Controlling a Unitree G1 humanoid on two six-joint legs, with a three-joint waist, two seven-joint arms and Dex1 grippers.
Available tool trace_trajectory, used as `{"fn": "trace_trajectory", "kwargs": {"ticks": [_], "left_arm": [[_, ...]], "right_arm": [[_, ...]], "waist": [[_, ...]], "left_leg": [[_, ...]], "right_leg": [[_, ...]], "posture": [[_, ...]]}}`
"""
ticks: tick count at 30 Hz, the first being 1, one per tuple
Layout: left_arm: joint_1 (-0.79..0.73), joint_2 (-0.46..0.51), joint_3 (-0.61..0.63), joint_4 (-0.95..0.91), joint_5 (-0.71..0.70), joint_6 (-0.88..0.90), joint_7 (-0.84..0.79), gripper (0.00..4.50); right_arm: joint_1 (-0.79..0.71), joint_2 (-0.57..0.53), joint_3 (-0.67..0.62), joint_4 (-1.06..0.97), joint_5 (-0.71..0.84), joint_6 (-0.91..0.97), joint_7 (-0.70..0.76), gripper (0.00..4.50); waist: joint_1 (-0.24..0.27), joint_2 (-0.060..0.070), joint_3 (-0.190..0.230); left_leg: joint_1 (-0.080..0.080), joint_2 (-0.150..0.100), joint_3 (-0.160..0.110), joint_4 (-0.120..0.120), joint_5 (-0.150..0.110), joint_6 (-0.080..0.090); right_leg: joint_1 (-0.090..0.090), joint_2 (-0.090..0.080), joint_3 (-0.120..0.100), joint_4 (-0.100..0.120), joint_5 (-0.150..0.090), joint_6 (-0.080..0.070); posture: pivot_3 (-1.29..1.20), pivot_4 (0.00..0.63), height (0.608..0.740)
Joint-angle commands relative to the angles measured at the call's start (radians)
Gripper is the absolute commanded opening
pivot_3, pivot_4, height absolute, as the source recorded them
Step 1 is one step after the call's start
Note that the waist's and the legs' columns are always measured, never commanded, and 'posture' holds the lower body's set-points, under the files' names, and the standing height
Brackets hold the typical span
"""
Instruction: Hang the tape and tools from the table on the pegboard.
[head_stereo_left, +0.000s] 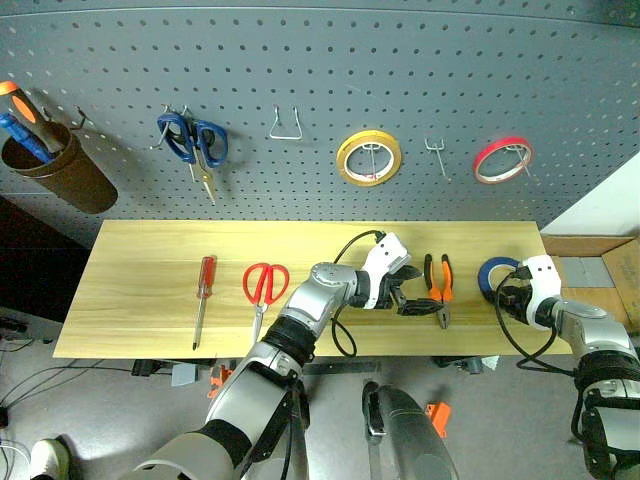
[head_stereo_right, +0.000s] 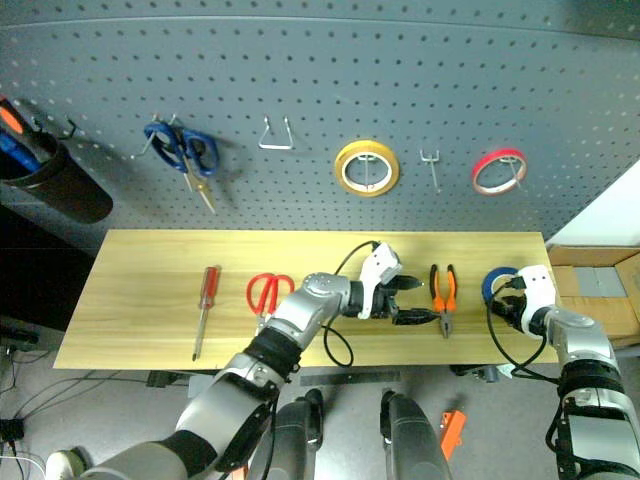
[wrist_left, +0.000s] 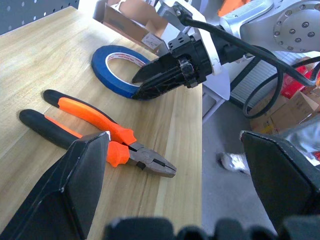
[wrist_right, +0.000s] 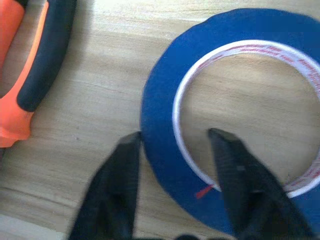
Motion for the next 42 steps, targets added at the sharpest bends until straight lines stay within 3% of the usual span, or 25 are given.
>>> {"fn": "trace_trajectory", "kwargs": {"ticks": [1,6,11,15,20,28,36,42], "left_arm": [[-0.015,-0.022,0.013,-0.018,-0.013,-0.017,-0.002,4.50],[0.002,-0.015,0.032,-0.046,-0.024,-0.007,-0.005,4.50],[0.178,0.092,0.103,-0.393,-0.131,0.161,0.010,4.50],[0.296,0.171,0.145,-0.650,-0.215,0.319,0.047,4.50],[0.325,0.245,0.278,-0.827,-0.338,0.487,0.132,4.50],[0.288,0.285,0.378,-0.941,-0.476,0.591,0.233,4.50],[0.222,0.253,0.326,-0.833,-0.442,0.500,0.274,4.50],[0.195,0.240,0.303,-0.775,-0.430,0.444,0.270,4.50]], "right_arm": [[0.034,0.009,-0.002,-0.010,0.000,-0.011,-0.010,0.57],[0.157,0.007,0.020,-0.195,-0.043,-0.072,-0.075,0.40],[0.512,0.042,0.047,-0.844,-0.153,-0.113,-0.232,0.40],[0.668,0.041,0.132,-1.127,-0.366,-0.184,-0.343,0.40],[0.714,0.104,0.205,-1.296,-0.530,-0.204,-0.455,0.40],[0.609,0.130,0.317,-1.191,-0.731,-0.444,-0.630,0.40],[0.224,0.164,0.340,-0.817,-0.548,-0.623,-0.538,0.40],[0.066,0.122,0.317,-0.607,-0.444,-0.725,-0.444,0.40]], "waist": [[0.000,0.000,0.000],[0.003,0.002,-0.003],[0.000,0.017,-0.016],[-0.018,0.023,-0.031],[-0.024,0.008,-0.086],[-0.024,-0.006,-0.145],[-0.022,-0.012,-0.156],[-0.018,-0.012,-0.156]], "left_leg": [[0.000,0.000,0.000,0.000,0.000,0.000],[-0.001,0.000,0.000,0.000,0.000,0.000],[-0.005,0.000,0.000,0.001,0.001,-0.008],[-0.007,0.002,-0.001,0.009,-0.003,-0.014],[-0.005,0.001,-0.004,0.012,-0.003,-0.013],[-0.003,-0.001,-0.009,0.013,-0.001,-0.008],[0.001,-0.001,-0.008,0.014,0.001,-0.005],[0.000,-0.001,-0.007,0.013,0.001,-0.005]], "right_leg": [[0.000,0.000,0.000,0.000,0.000,0.000],[0.000,-0.001,-0.001,0.000,0.000,0.001],[-0.004,-0.001,-0.001,0.001,-0.001,0.003],[-0.006,-0.002,-0.001,0.004,-0.001,0.004],[-0.003,-0.002,-0.002,0.005,-0.001,0.005],[-0.001,-0.001,-0.003,0.010,0.001,0.003],[0.001,0.003,-0.001,0.014,0.002,0.001],[0.001,0.003,0.000,0.014,0.002,0.001]], "posture": [[0.02,0.355,0.740],[0.01,0.309,0.740],[-0.03,0.252,0.740],[-0.05,0.200,0.740],[-0.06,0.148,0.740],[-0.02,0.110,0.740],[0.00,0.103,0.740],[0.00,0.110,0.740]]}}
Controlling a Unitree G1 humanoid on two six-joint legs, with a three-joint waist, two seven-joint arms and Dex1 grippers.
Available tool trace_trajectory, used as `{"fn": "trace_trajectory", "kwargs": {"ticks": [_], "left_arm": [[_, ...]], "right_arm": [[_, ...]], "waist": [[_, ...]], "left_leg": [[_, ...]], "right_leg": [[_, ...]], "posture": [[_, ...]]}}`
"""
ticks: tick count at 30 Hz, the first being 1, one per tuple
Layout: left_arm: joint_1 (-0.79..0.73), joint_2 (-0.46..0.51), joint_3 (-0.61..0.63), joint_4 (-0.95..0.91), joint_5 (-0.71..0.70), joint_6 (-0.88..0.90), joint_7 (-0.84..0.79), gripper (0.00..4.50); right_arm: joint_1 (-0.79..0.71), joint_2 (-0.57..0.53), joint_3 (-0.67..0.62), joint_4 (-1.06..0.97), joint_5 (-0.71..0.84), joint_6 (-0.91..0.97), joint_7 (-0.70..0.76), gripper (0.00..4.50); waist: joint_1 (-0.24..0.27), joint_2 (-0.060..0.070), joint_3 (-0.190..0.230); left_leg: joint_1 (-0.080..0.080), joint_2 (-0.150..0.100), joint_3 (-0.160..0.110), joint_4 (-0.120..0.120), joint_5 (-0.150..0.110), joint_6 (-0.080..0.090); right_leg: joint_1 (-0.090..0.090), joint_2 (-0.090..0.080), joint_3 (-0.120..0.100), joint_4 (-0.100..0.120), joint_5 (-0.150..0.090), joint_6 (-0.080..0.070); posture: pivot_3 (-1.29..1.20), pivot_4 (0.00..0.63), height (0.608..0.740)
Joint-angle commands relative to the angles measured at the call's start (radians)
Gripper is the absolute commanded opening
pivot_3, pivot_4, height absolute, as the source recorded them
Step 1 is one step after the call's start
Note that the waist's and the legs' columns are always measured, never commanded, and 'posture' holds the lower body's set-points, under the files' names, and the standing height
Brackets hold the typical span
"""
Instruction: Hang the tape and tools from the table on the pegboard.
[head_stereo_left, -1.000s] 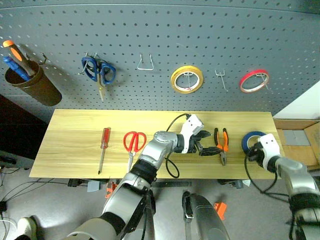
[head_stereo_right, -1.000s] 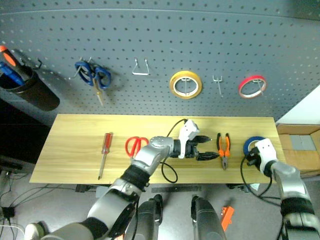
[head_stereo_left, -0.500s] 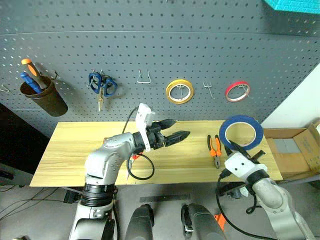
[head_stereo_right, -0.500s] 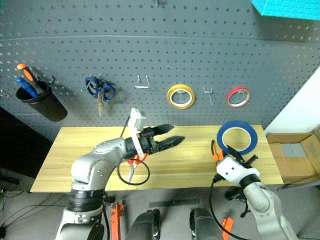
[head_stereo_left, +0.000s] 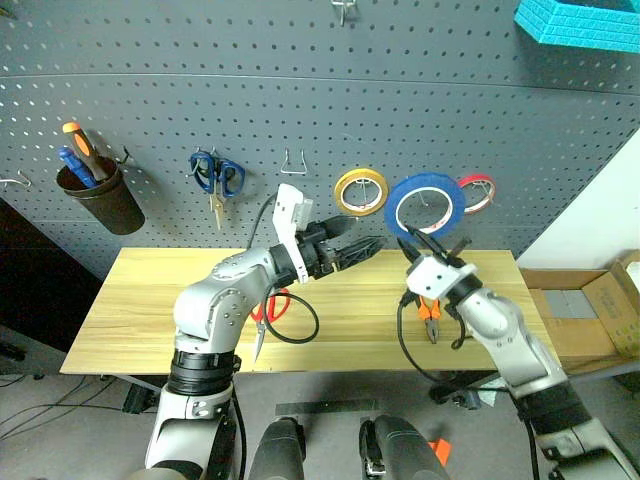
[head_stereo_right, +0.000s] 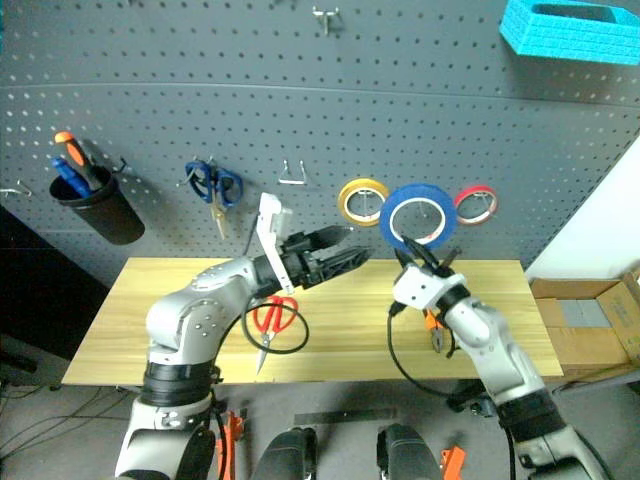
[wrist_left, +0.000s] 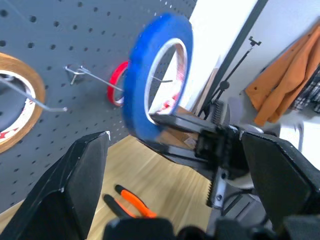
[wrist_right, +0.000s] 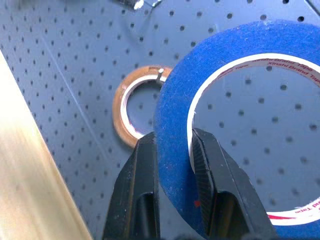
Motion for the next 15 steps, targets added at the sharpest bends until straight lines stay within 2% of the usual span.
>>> {"fn": "trace_trajectory", "kwargs": {"ticks": [1,6,10,13,15], "left_arm": [[-0.020,-0.001,-0.014,0.005,0.004,-0.051,-0.007,4.50],[-0.019,0.000,-0.029,0.024,0.005,-0.073,-0.008,4.50],[-0.030,-0.007,-0.039,0.033,0.001,-0.080,-0.002,4.50],[-0.034,-0.010,-0.044,0.038,0.003,-0.087,-0.001,4.50],[-0.035,-0.009,-0.044,0.040,0.002,-0.089,0.000,4.50]], "right_arm": [[-0.059,-0.039,-0.030,0.079,0.057,-0.077,0.055,0.40],[-0.135,-0.030,-0.034,0.187,0.196,-0.038,0.225,0.40],[-0.182,-0.026,-0.028,0.212,0.279,0.100,0.377,0.40],[-0.211,-0.021,-0.054,0.233,0.308,0.140,0.395,0.40],[-0.224,-0.019,-0.078,0.248,0.323,0.164,0.384,1.12]], "waist": [[0.000,0.000,0.000],[-0.003,0.000,0.000],[-0.004,0.000,0.000],[-0.003,0.000,0.000],[-0.001,0.000,0.000]], "left_leg": [[0.000,0.000,0.000,0.000,0.000,0.000],[0.000,0.001,0.001,0.000,0.000,0.000],[0.002,0.001,0.001,0.000,0.000,0.000],[0.002,0.002,0.001,0.000,0.001,0.001],[0.002,0.002,0.001,0.000,0.001,0.001]], "right_leg": [[0.000,0.000,0.000,0.000,0.000,0.000],[0.000,0.000,0.001,0.001,0.000,0.000],[0.000,0.001,0.001,0.003,0.000,0.000],[0.001,0.001,0.001,0.003,0.001,-0.001],[0.001,0.001,0.001,0.003,0.001,-0.001]], "posture": [[0.01,0.117,0.740],[0.01,0.127,0.740],[0.01,0.137,0.740],[0.01,0.142,0.740],[0.02,0.145,0.740]]}}
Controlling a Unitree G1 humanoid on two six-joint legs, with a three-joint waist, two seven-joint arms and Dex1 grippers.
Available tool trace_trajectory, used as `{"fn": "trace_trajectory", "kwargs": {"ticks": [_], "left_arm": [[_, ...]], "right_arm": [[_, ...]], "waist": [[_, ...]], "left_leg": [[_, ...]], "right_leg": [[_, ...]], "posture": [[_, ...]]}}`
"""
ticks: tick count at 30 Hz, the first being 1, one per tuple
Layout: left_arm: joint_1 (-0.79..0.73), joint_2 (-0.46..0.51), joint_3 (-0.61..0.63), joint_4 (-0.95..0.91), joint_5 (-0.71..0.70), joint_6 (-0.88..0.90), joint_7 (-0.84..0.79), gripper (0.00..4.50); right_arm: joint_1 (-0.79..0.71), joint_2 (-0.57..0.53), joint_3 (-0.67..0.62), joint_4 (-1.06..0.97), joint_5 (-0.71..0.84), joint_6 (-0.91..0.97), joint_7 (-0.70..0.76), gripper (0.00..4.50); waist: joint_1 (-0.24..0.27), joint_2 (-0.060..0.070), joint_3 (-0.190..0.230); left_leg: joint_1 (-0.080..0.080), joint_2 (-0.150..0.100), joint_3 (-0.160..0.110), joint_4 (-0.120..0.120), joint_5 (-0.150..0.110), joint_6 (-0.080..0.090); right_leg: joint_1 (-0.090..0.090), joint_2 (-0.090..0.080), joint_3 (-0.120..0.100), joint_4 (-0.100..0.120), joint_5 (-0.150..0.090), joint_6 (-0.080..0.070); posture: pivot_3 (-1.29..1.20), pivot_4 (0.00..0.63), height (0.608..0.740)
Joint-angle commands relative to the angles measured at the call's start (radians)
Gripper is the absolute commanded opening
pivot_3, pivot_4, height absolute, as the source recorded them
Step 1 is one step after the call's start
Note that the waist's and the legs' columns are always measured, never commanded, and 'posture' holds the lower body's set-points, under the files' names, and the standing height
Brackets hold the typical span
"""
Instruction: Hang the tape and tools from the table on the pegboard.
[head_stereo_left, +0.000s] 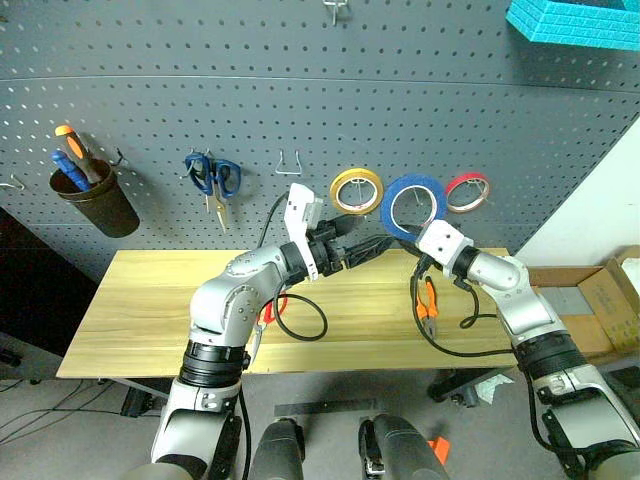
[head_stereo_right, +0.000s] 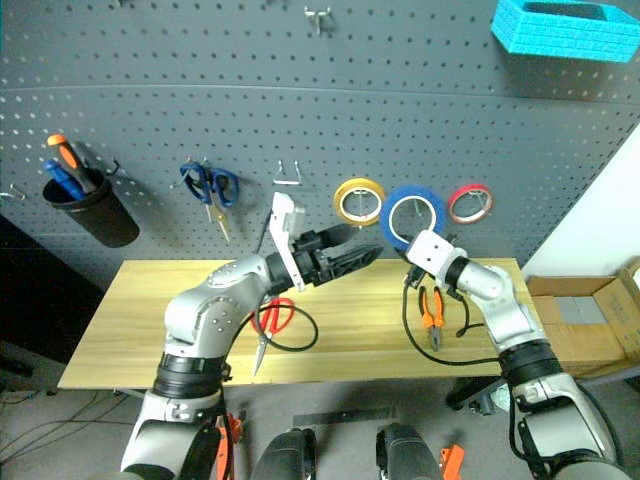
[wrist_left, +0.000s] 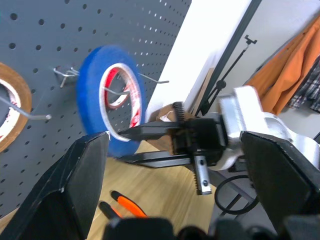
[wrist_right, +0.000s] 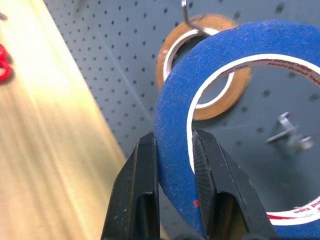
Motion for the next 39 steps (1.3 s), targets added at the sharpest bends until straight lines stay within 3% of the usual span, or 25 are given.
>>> {"fn": "trace_trajectory", "kwargs": {"ticks": [1,5,11,14,17,20,28,34,39], "left_arm": [[-0.024,-0.003,-0.003,-0.010,-0.003,-0.025,0.000,4.50],[-0.006,0.002,-0.003,-0.026,-0.011,-0.016,0.009,4.50],[0.066,-0.002,-0.031,-0.064,-0.021,0.004,0.017,4.50],[0.113,0.002,-0.053,-0.074,-0.011,-0.001,0.009,4.50],[0.199,0.040,-0.114,-0.064,0.055,-0.039,0.002,4.50],[0.267,0.064,-0.138,-0.062,0.093,-0.074,0.007,4.50],[0.348,0.109,-0.126,-0.144,0.092,-0.044,0.021,4.50],[0.365,0.114,-0.104,-0.208,0.070,-0.002,0.051,4.50],[0.414,0.114,-0.107,-0.268,0.058,0.017,0.070,4.50]], "right_arm": [[-0.039,0.000,-0.074,0.004,0.038,0.033,-0.022,1.35],[0.045,-0.003,-0.109,-0.060,0.030,0.055,-0.069,2.57],[0.406,0.017,-0.146,-0.377,-0.038,0.181,-0.206,4.44],[0.568,0.057,-0.153,-0.532,-0.011,0.351,-0.224,4.44],[0.610,0.177,-0.192,-0.618,0.059,0.685,-0.291,4.44],[0.519,0.236,-0.206,-0.628,0.079,0.868,-0.328,4.44],[0.166,0.357,-0.328,-0.485,0.183,1.275,-0.415,4.44],[0.023,0.429,-0.487,-0.316,0.202,1.422,-0.537,4.44],[0.016,0.352,-0.402,-0.221,0.161,1.372,-0.535,4.44]], "waist": [[0.001,0.000,0.000],[0.003,0.000,0.000],[0.022,0.003,0.002],[0.024,0.005,0.004],[0.013,0.008,0.009],[-0.002,0.011,0.020],[-0.003,0.015,0.066],[0.007,0.017,0.069],[0.007,0.018,0.094]], "left_leg": [[0.000,0.000,0.000,0.000,0.000,0.000],[0.000,0.000,0.000,0.000,0.000,0.000],[0.000,0.001,0.000,-0.002,0.000,0.000],[0.000,0.002,0.000,-0.002,0.000,0.000],[0.004,0.003,-0.002,-0.001,0.000,0.000],[0.009,0.003,-0.005,-0.002,0.000,0.000],[0.006,0.003,-0.007,-0.002,0.002,0.004],[-0.008,0.001,-0.005,-0.004,0.000,0.006],[-0.009,0.000,-0.005,-0.005,-0.007,0.007]], "right_leg": [[0.000,0.000,0.000,0.000,0.000,0.000],[0.000,0.000,0.001,0.000,0.000,0.000],[-0.001,-0.001,0.001,-0.001,-0.001,-0.002],[0.000,-0.003,0.001,0.000,-0.001,-0.002],[0.000,-0.004,0.003,0.001,0.000,-0.003],[0.002,-0.004,0.004,0.001,-0.002,-0.011],[-0.001,-0.005,0.005,0.001,-0.001,-0.012],[-0.008,-0.005,0.003,-0.003,-0.003,-0.001],[-0.009,-0.007,0.005,-0.006,-0.006,0.000]], "posture": [[0.02,0.147,0.740],[0.02,0.161,0.740],[0.01,0.195,0.740],[0.00,0.219,0.740],[-0.01,0.244,0.740],[-0.02,0.264,0.740],[-0.01,0.309,0.740],[0.02,0.334,0.740],[0.04,0.364,0.740]]}}
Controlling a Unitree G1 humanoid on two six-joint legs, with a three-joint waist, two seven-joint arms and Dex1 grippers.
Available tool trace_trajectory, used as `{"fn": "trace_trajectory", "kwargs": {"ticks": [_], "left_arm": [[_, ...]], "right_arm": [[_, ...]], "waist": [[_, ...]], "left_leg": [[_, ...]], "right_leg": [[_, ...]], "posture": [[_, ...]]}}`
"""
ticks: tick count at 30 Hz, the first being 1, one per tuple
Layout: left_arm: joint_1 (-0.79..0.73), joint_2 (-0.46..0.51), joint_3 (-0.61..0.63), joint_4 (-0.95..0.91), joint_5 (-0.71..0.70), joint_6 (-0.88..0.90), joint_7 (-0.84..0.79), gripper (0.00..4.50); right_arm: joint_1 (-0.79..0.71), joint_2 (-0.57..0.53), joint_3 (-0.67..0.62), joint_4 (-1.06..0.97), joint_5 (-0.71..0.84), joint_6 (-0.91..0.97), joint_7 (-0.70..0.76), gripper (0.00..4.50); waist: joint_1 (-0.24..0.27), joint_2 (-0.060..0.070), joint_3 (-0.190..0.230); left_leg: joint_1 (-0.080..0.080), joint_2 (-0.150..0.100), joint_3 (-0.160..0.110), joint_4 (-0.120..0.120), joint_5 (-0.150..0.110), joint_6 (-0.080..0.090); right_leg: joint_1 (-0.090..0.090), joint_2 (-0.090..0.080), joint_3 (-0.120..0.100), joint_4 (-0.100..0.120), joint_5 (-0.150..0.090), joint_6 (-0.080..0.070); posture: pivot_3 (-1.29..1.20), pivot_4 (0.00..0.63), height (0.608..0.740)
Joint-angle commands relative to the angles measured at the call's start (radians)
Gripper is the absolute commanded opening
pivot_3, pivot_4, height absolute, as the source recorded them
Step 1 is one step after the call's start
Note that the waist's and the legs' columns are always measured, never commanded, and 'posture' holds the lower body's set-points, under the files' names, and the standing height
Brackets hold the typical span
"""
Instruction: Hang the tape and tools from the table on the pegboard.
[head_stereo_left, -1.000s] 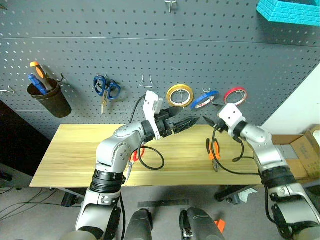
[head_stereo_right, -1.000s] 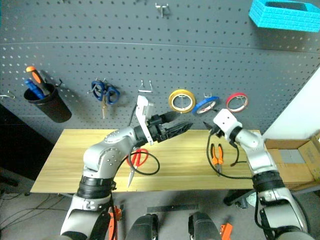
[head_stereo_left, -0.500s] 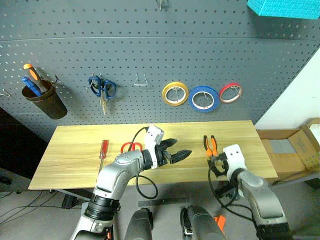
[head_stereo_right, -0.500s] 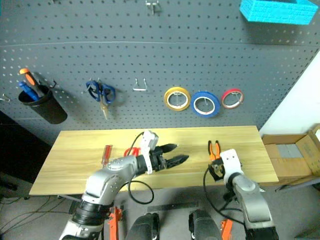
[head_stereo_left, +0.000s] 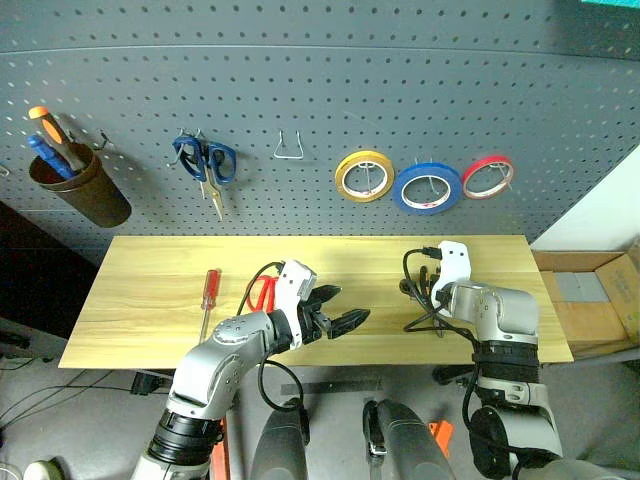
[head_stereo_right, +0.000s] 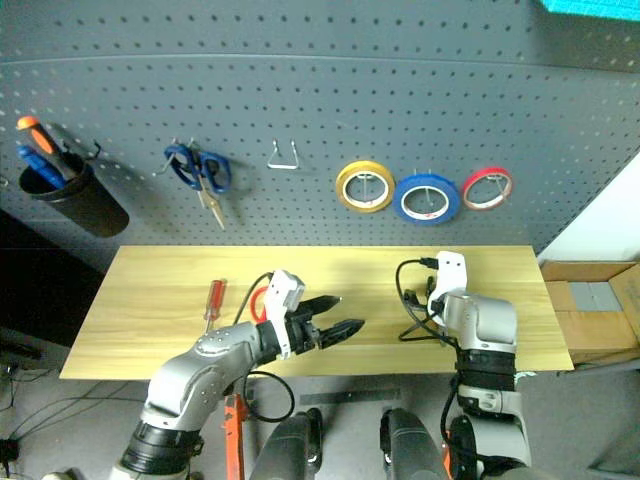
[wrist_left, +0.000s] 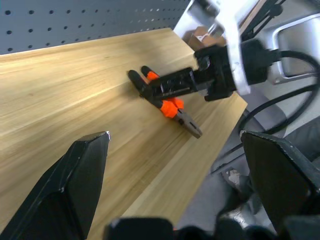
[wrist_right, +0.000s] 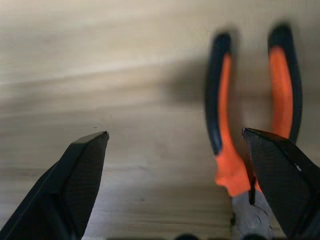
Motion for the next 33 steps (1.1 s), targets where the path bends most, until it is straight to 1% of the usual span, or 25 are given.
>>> {"fn": "trace_trajectory", "kwargs": {"ticks": [1,6,14,18,21,25,29,33], "left_arm": [[0.029,-0.012,0.006,-0.078,-0.037,0.021,0.023,4.50],[0.065,-0.024,0.003,-0.124,-0.060,0.050,0.054,4.50],[0.076,-0.022,0.013,-0.149,-0.079,0.077,0.075,4.50],[0.080,-0.009,0.024,-0.150,-0.087,0.078,0.073,4.50],[0.069,-0.008,0.024,-0.140,-0.090,0.073,0.076,4.50],[0.059,-0.014,0.017,-0.132,-0.090,0.070,0.078,4.50],[0.054,-0.021,0.004,-0.121,-0.086,0.063,0.074,4.50],[0.045,-0.021,0.002,-0.109,-0.081,0.057,0.067,4.50]], "right_arm": [[-0.003,-0.066,0.050,0.052,-0.032,-0.061,0.001,4.44],[-0.021,-0.122,0.090,0.127,-0.041,-0.129,0.008,4.44],[-0.051,-0.146,0.104,0.244,-0.030,-0.190,0.013,4.44],[-0.063,-0.149,0.114,0.254,-0.030,-0.208,0.013,4.44],[-0.067,-0.153,0.112,0.215,-0.040,-0.206,-0.011,4.44],[-0.094,-0.128,0.067,0.053,-0.019,-0.056,-0.061,4.44],[-0.138,-0.062,-0.007,-0.106,-0.022,0.122,-0.139,4.44],[-0.193,0.060,-0.123,-0.247,-0.108,0.331,-0.265,4.44]], "waist": [[0.001,0.001,0.010],[0.003,0.001,0.035],[0.002,-0.004,0.048],[0.002,-0.005,0.049],[0.002,-0.004,0.050],[0.003,-0.002,0.053],[-0.004,-0.002,0.053],[-0.005,-0.002,0.053]], "left_leg": [[0.000,0.000,0.000,0.000,0.000,0.000],[0.000,0.000,0.000,0.000,0.000,0.000],[0.001,0.001,0.000,0.001,0.000,0.000],[0.001,0.001,0.000,0.000,0.000,0.000],[0.001,0.001,0.000,-0.001,0.000,0.000],[-0.002,0.001,0.001,-0.001,0.000,0.000],[-0.011,0.001,0.002,-0.001,0.000,-0.001],[-0.015,0.001,0.001,-0.002,0.000,-0.001]], "right_leg": [[0.000,0.000,0.000,0.000,0.000,0.000],[0.000,0.000,0.000,-0.001,0.000,0.001],[0.000,0.000,0.000,0.000,0.000,0.001],[0.000,0.000,0.000,-0.001,0.000,0.001],[0.000,0.000,0.000,-0.002,0.000,0.001],[-0.003,-0.001,0.000,-0.002,0.000,0.001],[-0.015,0.000,0.003,0.000,0.000,0.001],[-0.018,0.000,0.001,0.000,0.000,0.001]], "posture": [[0.04,0.368,0.740],[0.04,0.386,0.740],[0.05,0.394,0.740],[0.06,0.392,0.740],[0.05,0.387,0.740],[0.03,0.381,0.740],[0.02,0.379,0.740],[0.01,0.376,0.740]]}}
